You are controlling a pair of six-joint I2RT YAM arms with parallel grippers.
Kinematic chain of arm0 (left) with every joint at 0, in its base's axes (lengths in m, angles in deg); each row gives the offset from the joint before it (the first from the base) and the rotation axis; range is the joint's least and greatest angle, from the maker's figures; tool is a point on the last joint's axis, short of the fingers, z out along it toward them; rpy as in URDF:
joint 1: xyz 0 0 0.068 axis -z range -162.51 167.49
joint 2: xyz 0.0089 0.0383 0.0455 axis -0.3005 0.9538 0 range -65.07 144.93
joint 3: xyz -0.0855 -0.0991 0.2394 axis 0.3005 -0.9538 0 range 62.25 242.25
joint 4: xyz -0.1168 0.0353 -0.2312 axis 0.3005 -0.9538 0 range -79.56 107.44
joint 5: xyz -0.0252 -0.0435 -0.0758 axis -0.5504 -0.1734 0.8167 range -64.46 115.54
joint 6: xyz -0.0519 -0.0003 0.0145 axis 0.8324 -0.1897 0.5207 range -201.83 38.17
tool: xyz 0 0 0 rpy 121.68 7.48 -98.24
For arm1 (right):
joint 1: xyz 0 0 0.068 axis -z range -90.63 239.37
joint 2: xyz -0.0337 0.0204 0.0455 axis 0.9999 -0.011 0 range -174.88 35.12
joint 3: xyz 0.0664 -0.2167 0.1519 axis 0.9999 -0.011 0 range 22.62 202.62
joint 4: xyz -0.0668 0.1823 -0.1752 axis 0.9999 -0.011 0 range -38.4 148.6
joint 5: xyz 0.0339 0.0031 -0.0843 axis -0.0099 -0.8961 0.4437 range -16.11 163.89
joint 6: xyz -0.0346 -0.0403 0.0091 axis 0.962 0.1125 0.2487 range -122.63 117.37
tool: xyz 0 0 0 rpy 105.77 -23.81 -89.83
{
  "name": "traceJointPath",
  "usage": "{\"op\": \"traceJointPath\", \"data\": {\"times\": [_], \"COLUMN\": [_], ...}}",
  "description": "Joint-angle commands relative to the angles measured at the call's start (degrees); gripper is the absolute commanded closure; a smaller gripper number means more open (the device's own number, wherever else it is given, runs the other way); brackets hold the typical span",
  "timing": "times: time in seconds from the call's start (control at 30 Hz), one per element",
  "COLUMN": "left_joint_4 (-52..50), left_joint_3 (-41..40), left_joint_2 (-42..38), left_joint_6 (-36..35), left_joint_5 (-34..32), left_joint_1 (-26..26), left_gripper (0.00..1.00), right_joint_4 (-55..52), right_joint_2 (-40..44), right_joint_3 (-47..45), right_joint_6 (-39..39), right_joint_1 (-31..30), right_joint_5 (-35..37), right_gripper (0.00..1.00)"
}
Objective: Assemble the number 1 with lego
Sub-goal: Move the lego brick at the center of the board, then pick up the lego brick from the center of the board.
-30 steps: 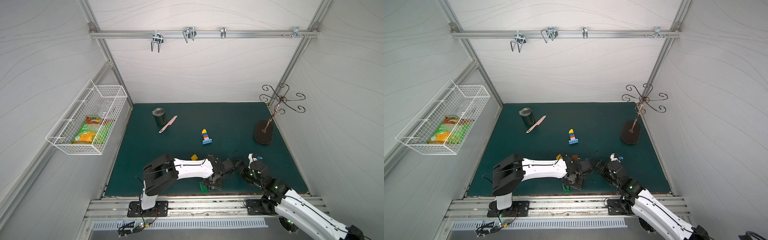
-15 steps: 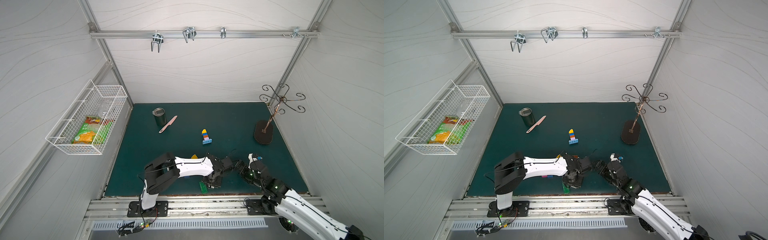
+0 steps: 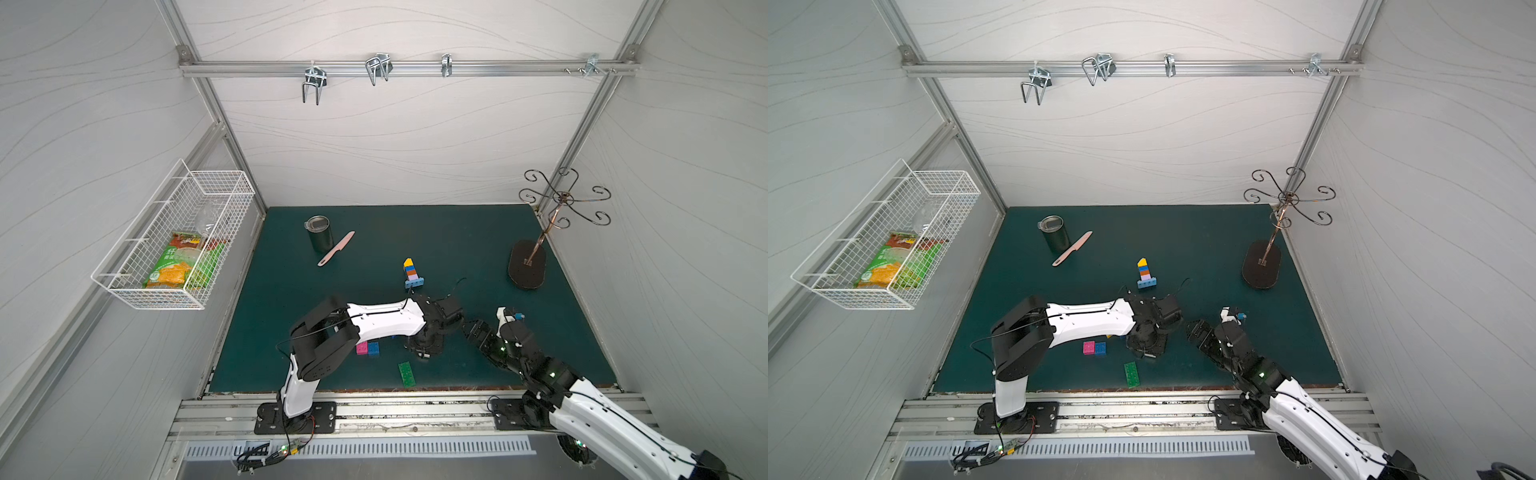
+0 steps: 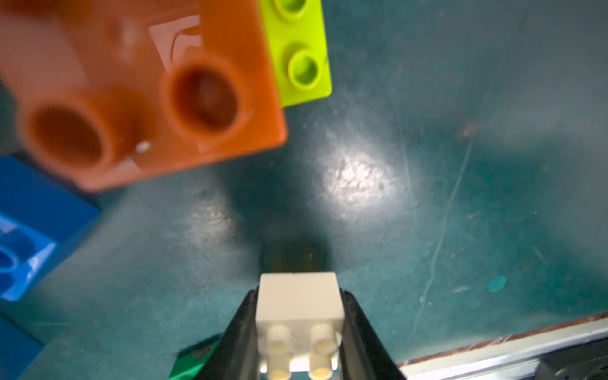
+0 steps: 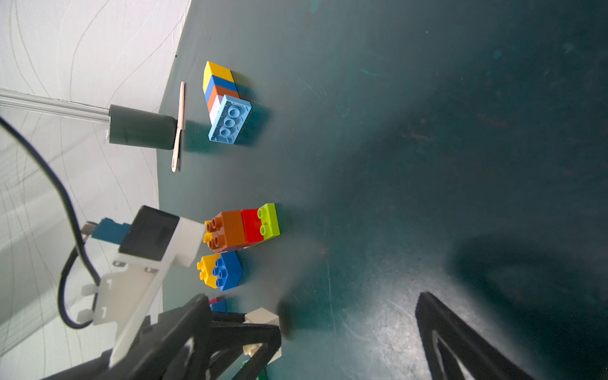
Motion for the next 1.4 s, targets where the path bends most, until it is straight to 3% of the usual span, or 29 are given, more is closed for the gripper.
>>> {"op": "traceJointPath", "data": {"times": [0.0, 0.8, 1.37], "left_joint_4": [-2.0, -5.5, -6.8], "left_joint_3": [1.9, 3.7, 4.6], "left_joint_2": [1.7, 1.1, 1.1], "left_joint_6": [1.4, 2.5, 2.4], "left_joint_5": [-0.6, -0.2, 0.0], "left_joint_1": [-0.2, -1.2, -1.3], "left_gripper": [0.83, 0.52, 0.55], "right_joint_4": [1.0, 0.9, 1.1], "right_joint_2": [0.0, 0.1, -0.1], "right_joint_3": [0.1, 0.2, 0.2], "right_joint_6": [0.7, 0.7, 0.7], "right_joint_1": [0.3, 0.3, 0.2], "right_joint_5": [0.2, 0.1, 0.0], "right_gripper": [0.01, 0.01, 0.01]}}
